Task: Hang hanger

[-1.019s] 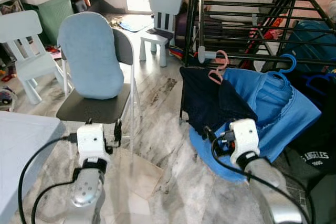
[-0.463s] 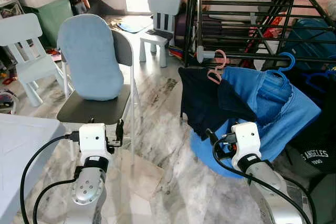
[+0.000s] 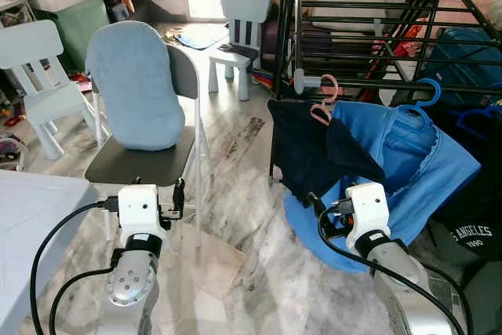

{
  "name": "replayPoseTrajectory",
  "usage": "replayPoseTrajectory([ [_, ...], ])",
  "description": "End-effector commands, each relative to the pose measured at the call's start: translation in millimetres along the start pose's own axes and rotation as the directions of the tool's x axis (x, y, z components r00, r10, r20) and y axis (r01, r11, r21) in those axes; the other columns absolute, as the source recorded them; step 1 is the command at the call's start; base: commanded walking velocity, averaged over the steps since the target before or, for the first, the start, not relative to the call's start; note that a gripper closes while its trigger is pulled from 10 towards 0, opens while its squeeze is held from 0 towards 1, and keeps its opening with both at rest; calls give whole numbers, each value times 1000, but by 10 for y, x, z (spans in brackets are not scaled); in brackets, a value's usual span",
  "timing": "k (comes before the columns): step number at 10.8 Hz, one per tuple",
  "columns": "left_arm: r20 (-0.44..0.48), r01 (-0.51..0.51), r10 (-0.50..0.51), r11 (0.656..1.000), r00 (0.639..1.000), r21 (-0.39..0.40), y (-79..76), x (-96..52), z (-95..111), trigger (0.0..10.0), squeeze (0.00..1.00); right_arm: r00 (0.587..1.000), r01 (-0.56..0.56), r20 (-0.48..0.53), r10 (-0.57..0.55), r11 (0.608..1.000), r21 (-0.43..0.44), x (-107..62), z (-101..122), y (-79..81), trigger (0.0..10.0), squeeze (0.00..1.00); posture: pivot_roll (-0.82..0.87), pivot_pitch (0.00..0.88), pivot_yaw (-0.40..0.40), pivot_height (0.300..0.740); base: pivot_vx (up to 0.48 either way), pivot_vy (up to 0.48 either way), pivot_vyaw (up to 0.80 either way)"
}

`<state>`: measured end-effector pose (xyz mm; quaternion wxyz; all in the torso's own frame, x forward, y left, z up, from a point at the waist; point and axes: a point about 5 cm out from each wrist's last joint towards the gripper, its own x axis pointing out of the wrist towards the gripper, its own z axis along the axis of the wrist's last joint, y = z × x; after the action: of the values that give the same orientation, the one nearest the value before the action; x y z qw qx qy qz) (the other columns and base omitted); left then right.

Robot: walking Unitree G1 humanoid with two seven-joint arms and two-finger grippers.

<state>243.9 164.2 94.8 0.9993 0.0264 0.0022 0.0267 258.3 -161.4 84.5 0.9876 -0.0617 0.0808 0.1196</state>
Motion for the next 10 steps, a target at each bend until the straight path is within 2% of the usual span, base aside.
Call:
replayPoseTrajectory([
  [1,-8,9,-9,1000,1000,9,-3,2,-9,10000,0,1000,11,20,-11,1000,1,-6,53,-16,10000,0,-73,0,26,740,0,0,0],
  [4,-8,9,-9,1000,1000,9,-3,2,-9,10000,0,1000,11,20,-11,1000,1,-6,53,-16,10000,0,-73,0,26,740,0,0,0],
  [6,-20,0,1,1000,1000,24,22,19,-24,10000,0,1000,26,-9,-26,999,26,-65,-35,-66,10000,0,-76,0,33,740,0,0,0],
  [10,-23,19,-18,999,1000,38,-12,31,-27,10000,0,1000,28,-6,-28,999,33,-59,-17,-80,10000,0,-80,0,33,740,0,0,0],
])
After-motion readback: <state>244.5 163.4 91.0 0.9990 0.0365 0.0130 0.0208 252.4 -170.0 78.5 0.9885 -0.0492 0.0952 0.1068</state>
